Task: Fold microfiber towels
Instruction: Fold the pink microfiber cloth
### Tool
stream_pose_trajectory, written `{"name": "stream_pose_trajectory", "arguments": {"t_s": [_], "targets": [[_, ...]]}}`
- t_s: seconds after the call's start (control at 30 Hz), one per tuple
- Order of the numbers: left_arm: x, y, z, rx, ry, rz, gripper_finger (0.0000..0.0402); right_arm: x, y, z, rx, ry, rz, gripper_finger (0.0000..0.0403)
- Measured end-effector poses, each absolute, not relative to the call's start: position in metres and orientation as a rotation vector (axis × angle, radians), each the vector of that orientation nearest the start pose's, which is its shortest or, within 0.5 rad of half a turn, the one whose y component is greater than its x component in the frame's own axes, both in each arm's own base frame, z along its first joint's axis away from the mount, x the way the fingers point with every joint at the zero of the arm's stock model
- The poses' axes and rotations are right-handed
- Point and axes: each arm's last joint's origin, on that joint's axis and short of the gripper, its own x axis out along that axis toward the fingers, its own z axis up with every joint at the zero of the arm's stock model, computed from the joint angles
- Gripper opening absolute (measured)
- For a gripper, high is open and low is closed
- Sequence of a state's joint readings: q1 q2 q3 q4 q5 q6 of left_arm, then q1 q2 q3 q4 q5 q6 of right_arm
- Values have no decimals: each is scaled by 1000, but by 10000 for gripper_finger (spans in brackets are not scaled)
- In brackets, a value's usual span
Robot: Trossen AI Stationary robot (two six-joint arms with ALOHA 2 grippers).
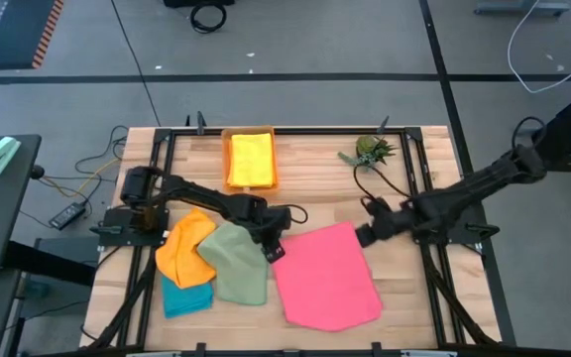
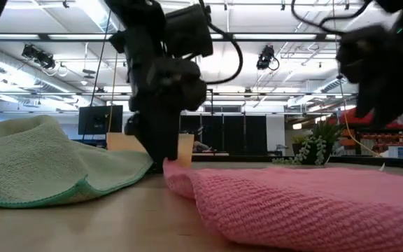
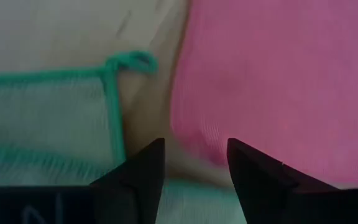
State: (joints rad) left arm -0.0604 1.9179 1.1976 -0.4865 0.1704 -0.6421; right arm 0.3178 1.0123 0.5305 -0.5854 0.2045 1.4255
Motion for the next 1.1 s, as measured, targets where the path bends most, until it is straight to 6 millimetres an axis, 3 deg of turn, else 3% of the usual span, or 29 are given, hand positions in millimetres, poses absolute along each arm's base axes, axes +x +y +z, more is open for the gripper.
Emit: {"name": "stream_pose_trajectory", "arguments": {"t_s": [0.3,0.7,0.83,1.0,1.1], "targets": [[371,-27,140,-637,1211,222,181,178,11,155,975,919,-663,213],[370,-27,139,-605,1221,201,61,199,4,124,908,979,-682,207],[370,-27,139,-587,1219,189,12,202,4,127,900,937,-667,151],[371,-27,139,-581,1212,185,19,202,4,135,863,908,-608,30],[370,-26,145,-563,1201,169,10,199,5,144,848,882,-572,11]]}}
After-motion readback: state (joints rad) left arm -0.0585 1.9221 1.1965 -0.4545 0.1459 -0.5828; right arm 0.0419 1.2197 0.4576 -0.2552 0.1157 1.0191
